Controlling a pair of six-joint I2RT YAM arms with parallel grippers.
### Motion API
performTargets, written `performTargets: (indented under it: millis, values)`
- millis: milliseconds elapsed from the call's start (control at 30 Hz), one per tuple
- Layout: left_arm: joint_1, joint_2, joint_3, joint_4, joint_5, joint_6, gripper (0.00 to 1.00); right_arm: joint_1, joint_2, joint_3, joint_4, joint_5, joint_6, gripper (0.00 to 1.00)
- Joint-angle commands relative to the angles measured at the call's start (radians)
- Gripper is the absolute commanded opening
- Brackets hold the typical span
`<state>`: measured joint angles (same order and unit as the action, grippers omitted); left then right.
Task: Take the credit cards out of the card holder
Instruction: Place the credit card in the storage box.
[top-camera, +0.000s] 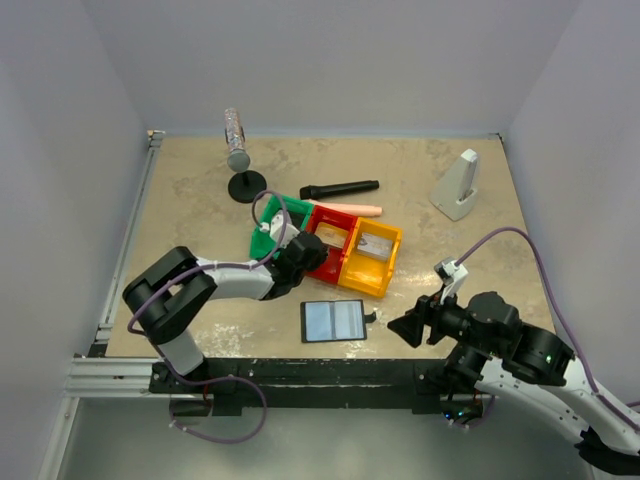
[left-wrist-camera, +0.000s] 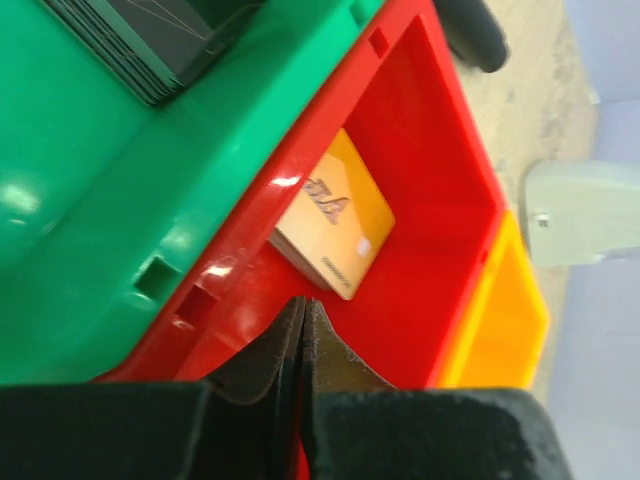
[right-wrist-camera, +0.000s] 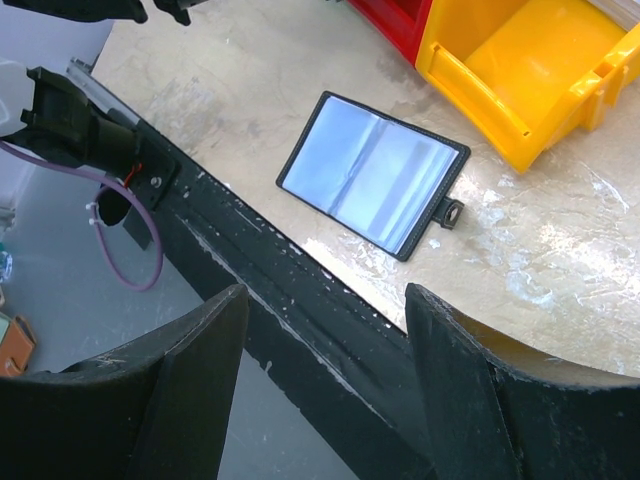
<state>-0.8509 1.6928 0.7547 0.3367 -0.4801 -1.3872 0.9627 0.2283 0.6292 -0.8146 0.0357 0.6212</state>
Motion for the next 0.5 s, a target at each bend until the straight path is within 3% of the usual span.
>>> performTargets:
  millis: [0,267,467]
  values:
    - [0.006,-0.032,0.076,-0.223,-0.060,0.157,0.00,0.005,-0.010,-0.003,0.025,0.015,0.011,0.68]
    - [0.006,0.034,0.170,-0.369,-0.100,0.275,0.00,0.005,0.020,0.001,0.038,0.010,0.005,0.68]
    - [0.006,0.087,0.233,-0.366,-0.104,0.350,0.00,0.005,0.022,0.000,0.034,0.013,0.005,0.68]
